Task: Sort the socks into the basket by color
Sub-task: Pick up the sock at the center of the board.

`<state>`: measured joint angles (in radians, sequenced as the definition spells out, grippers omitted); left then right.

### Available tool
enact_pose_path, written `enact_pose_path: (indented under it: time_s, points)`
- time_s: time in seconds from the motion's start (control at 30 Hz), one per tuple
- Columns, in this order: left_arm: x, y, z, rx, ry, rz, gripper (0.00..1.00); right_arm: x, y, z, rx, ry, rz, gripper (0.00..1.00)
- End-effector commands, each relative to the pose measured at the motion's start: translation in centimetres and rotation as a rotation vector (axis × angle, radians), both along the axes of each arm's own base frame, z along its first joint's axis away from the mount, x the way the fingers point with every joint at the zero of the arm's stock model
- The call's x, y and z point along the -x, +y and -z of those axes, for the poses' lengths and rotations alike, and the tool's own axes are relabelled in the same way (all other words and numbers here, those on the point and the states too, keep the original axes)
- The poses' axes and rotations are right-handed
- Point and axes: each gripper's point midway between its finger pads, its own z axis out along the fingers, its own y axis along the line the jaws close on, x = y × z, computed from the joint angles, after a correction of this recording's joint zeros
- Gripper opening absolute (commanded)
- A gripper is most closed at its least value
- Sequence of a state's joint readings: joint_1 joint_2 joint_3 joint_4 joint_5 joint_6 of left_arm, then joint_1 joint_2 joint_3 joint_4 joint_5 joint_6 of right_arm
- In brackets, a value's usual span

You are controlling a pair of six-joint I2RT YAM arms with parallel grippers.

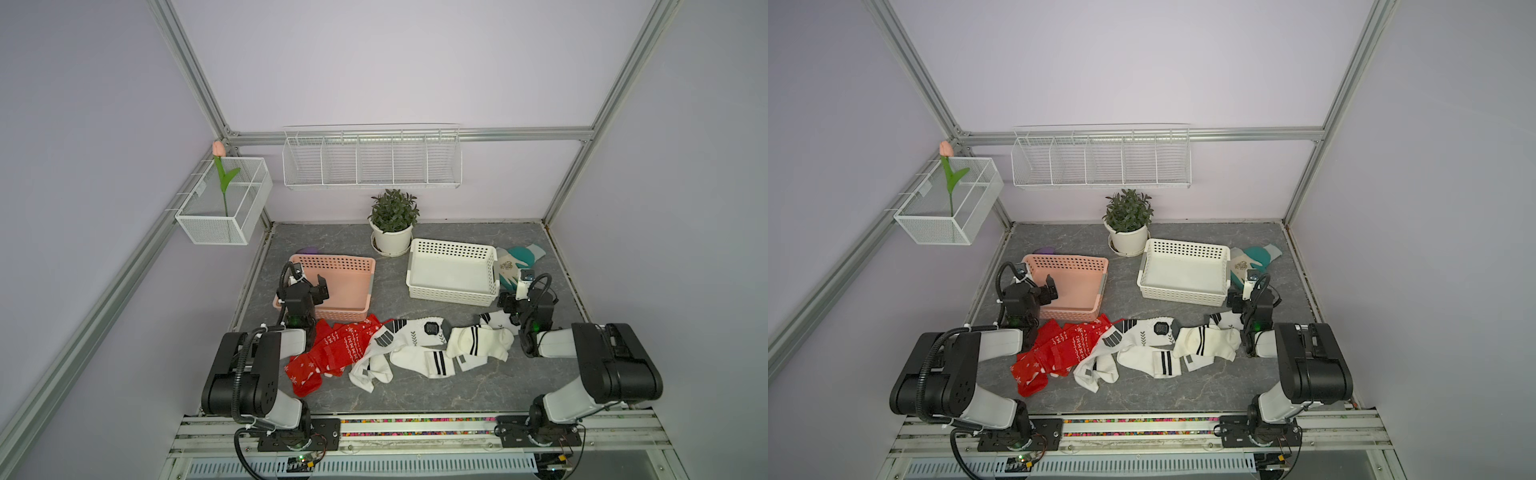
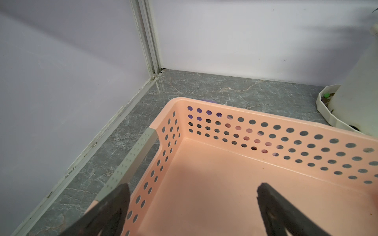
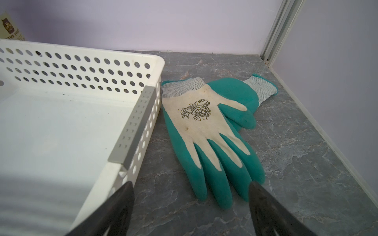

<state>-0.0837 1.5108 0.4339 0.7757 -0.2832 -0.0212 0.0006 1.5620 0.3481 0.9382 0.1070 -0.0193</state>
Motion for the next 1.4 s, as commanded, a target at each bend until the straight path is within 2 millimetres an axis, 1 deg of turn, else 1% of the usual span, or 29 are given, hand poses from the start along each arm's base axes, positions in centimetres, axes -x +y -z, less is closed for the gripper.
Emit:
enact_pose_path:
  time_s: [0.0,0.57,0.73,0.83,0.9,0.97,1.0,1.07,1.13,1.2,1.23,1.27,1.3,1.37]
  points:
    - [0.1,-0.1,0.4,0.003,0.010,0.008,0.99,-0.5,0.3,-1.2,0.008,-0.035,-0.019,0.89]
    - [0.0,-0.1,0.4,0.007,0.009,0.008,0.99,-0.5,0.2,-1.1,0.007,-0.035,-0.013,0.89]
    - [0.1,0.0,0.0,0.003,0.002,0.003,0.99,0.5,-1.7,-1.7,0.003,-0.081,0.104,0.89]
    - [0.3,0.6,-1.2,0.007,0.000,-0.033,0.99,1.5,-2.4,-2.6,-0.003,-0.120,0.147,0.89]
    - [0.5,0.9,-2.2,0.010,0.008,-0.053,0.99,2.0,-2.5,-3.3,-0.003,-0.156,0.154,0.89]
    - [0.9,1.4,-3.7,0.016,0.004,-0.091,0.99,2.8,-3.6,-3.8,-0.006,-0.172,0.225,0.89]
    - [1.2,2.1,-4.5,0.024,0.004,-0.132,0.99,3.2,-4.5,-4.3,-0.010,-0.176,0.280,0.89]
    - [2.3,3.6,-6.1,0.074,-0.007,-0.244,0.99,4.1,-5.9,-4.9,-0.004,-0.150,0.373,0.89]
    - [3.6,4.8,-7.7,0.148,0.005,-0.361,0.99,4.8,-7.3,-6.0,0.003,-0.100,0.464,0.89]
    - [4.9,5.3,-8.8,0.250,0.023,-0.442,0.99,5.7,-8.3,-7.1,-0.007,-0.061,0.541,0.89]
    - [6.0,5.7,-8.9,0.312,0.033,-0.502,0.99,6.1,-8.4,-7.7,-0.029,-0.043,0.557,0.89]
    - [6.5,5.8,-9.1,0.373,0.030,-0.533,0.99,6.2,-8.2,-8.0,-0.065,-0.021,0.545,0.89]
    - [6.6,5.1,-9.4,0.415,0.033,-0.500,0.99,6.1,-7.6,-8.3,-0.122,0.015,0.502,0.89]
    - [5.4,3.0,-10.3,0.455,0.022,-0.354,0.99,5.7,-6.6,-8.9,-0.197,0.063,0.435,0.89]
